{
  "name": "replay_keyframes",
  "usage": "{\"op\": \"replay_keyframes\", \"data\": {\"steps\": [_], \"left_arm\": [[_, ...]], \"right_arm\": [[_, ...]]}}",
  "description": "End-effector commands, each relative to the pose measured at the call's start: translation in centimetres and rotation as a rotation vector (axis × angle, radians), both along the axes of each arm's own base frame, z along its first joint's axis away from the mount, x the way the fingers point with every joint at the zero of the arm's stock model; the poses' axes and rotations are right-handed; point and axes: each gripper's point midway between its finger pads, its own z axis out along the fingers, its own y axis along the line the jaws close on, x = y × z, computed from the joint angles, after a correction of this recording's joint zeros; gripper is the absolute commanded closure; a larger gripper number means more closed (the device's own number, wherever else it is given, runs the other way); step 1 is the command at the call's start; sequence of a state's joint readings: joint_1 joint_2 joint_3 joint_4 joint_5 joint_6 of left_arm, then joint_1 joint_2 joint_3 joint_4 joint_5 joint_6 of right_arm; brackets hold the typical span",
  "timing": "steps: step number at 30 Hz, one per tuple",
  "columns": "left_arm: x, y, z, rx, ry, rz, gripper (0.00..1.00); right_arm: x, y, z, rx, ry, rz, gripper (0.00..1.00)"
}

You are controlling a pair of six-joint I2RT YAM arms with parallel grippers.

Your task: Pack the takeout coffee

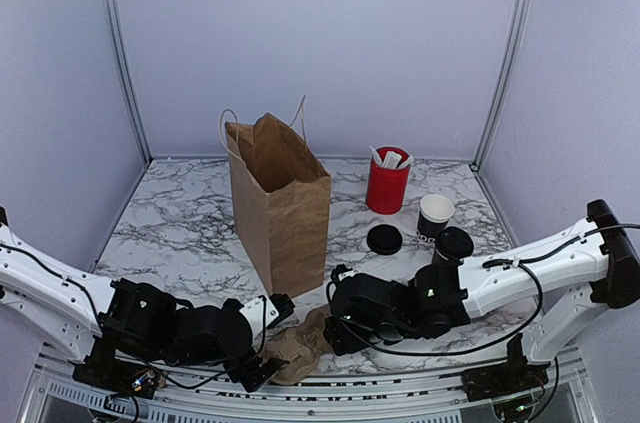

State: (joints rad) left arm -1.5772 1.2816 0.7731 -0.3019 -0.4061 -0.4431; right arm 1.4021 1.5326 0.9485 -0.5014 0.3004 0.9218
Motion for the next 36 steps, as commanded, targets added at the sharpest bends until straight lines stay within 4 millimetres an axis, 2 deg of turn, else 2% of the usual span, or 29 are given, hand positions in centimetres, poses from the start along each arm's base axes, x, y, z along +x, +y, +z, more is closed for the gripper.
{"op": "replay_keyframes", "data": {"steps": [1, 26, 33, 36], "left_arm": [[0.7, 0.5, 0.2, 0.092, -0.136, -0.046, 0.01], [2.3, 0.7, 5.3, 0.218, -0.572, -0.289, 0.01], [3.8, 0.8, 8.1, 0.291, -0.756, -0.299, 0.05], [4.9, 0.9, 10.4, 0.32, -0.873, -0.253, 0.07]], "right_arm": [[0.6, -0.3, 2.3, 0.021, 0.02, 0.009, 0.29], [3.0, -2.8, 8.5, 0.211, 0.117, -0.044, 0.3], [3.3, -3.4, 10.9, 0.302, 0.137, -0.044, 0.3], [3.5, -3.7, 12.0, 0.336, 0.14, -0.045, 0.3]]}}
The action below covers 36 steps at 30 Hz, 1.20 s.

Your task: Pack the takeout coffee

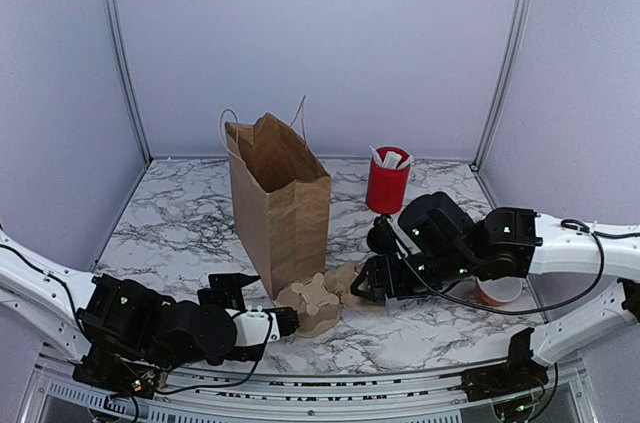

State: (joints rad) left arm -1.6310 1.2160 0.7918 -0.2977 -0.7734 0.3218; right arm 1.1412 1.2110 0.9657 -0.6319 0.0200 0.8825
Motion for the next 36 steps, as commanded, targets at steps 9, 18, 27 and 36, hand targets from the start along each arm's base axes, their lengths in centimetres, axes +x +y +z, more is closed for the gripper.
{"op": "replay_keyframes", "data": {"steps": [9, 18, 27, 36], "left_arm": [[2.1, -1.8, 9.5, 0.015, -0.404, 0.022, 0.24], [1.8, -2.8, 11.6, 0.016, -0.495, 0.0, 0.33], [1.3, -3.4, 12.5, -0.009, -0.514, -0.019, 0.47], [1.0, -4.0, 13.4, -0.03, -0.512, -0.025, 0.53]], "right_arm": [[0.9, -0.5, 6.3, 0.138, -0.019, 0.003, 0.3], [1.2, -0.5, 8.3, 0.167, -0.025, 0.009, 0.3], [1.1, -0.4, 9.1, 0.182, -0.016, 0.021, 0.3], [1.1, -0.3, 9.8, 0.203, 0.012, 0.033, 0.3]]}}
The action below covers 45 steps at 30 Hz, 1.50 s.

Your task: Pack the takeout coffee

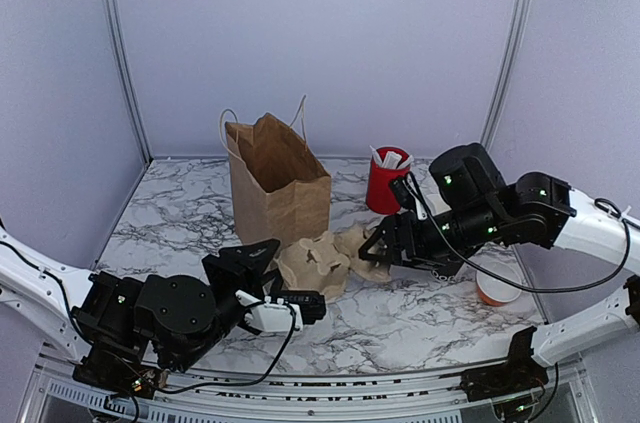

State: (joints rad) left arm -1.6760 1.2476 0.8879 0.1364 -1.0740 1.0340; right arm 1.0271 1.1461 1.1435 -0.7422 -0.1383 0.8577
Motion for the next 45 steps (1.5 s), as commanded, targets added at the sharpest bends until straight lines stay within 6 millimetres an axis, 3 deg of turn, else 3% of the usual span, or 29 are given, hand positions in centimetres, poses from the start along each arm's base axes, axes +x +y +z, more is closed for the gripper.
{"op": "replay_keyframes", "data": {"steps": [1, 7, 20, 22, 26, 34, 45], "left_arm": [[-0.5, -0.9, 2.2, -0.073, 0.004, -0.006, 0.54], [-0.7, -1.4, 2.5, -0.079, 0.007, -0.012, 0.58], [-0.5, -1.9, 2.1, -0.147, 0.057, 0.012, 0.92], [-0.5, -2.0, 1.8, -0.169, 0.075, 0.024, 1.0], [-0.5, -2.4, 1.4, -0.247, 0.149, 0.042, 1.0], [-0.9, -2.9, -2.6, -0.369, 0.445, 0.105, 1.0], [-2.9, -4.3, -13.0, -0.549, 1.099, 0.351, 1.0]], "right_arm": [[0.1, 0.2, 2.1, 0.039, -0.013, 0.018, 0.3], [0.3, 0.2, 2.5, 0.053, 0.0, 0.009, 0.3], [0.2, -0.6, 2.2, 0.049, 0.011, -0.013, 0.3], [0.1, -0.7, 1.9, 0.045, 0.014, -0.014, 0.28], [-0.1, -1.1, 1.2, 0.036, 0.022, -0.021, 0.18], [0.2, -2.8, -0.2, -0.034, 0.007, -0.069, 0.0], [3.4, -7.2, 0.7, -0.238, -0.179, -0.237, 0.0]]}}
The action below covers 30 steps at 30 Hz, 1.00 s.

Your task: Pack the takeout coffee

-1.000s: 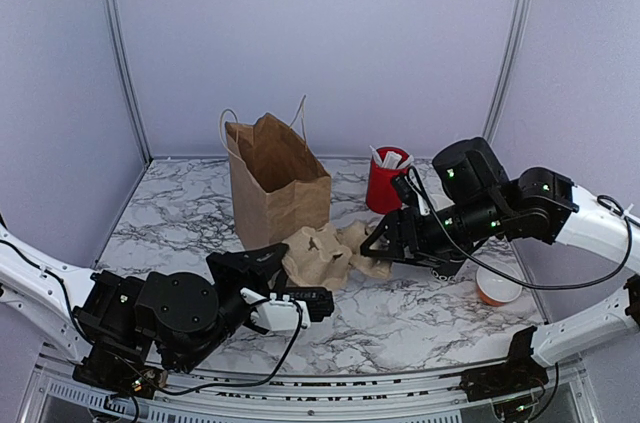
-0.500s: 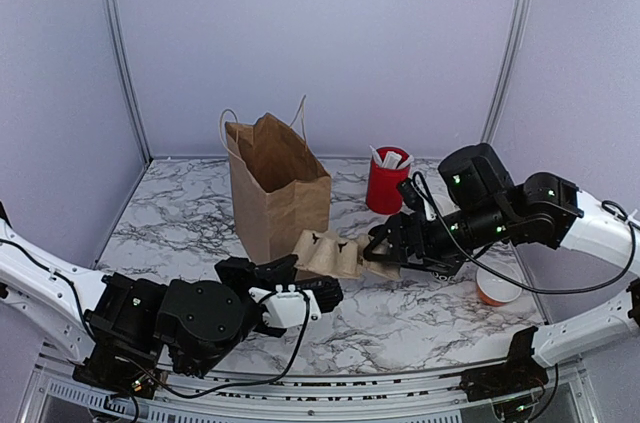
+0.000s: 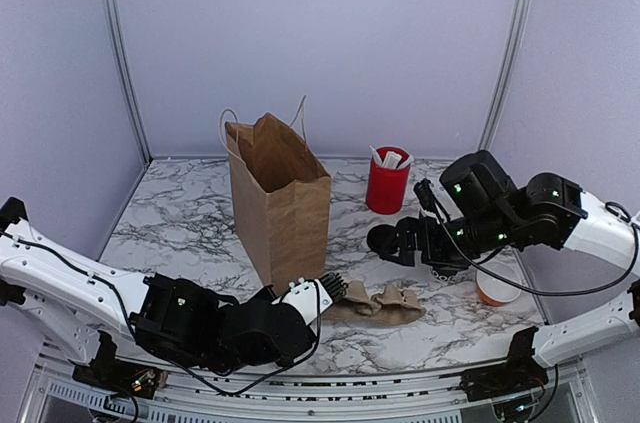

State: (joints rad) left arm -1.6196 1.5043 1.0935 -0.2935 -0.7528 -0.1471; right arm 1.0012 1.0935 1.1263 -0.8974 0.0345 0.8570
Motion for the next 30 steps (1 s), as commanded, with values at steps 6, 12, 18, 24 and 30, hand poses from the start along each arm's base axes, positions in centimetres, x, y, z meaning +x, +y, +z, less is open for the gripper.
{"op": "replay_keyframes", "data": {"steps": [6, 12, 18, 24, 30], "left_arm": [[-2.3, 0.1, -6.5, -0.28, 0.716, 0.273, 1.0], [-3.1, -0.9, -7.1, -0.517, 0.987, 0.405, 1.0], [-2.4, -1.4, -8.5, -0.796, 1.178, 0.547, 1.0], [-1.1, -3.0, -9.0, -1.061, 1.282, 0.628, 1.0], [-0.2, -6.5, -9.2, -1.133, 1.348, 0.64, 0.97]], "right_arm": [[3.7, -2.7, 4.4, -0.112, -0.224, -0.131, 0.0], [3.7, -1.6, 3.0, -0.115, -0.215, -0.106, 0.0], [2.3, -0.5, 0.9, -0.158, -0.202, -0.075, 0.0], [0.4, 0.5, -1.0, -0.196, -0.166, -0.024, 0.0], [-1.1, 0.4, -3.1, -0.218, -0.127, 0.048, 0.0]]}}
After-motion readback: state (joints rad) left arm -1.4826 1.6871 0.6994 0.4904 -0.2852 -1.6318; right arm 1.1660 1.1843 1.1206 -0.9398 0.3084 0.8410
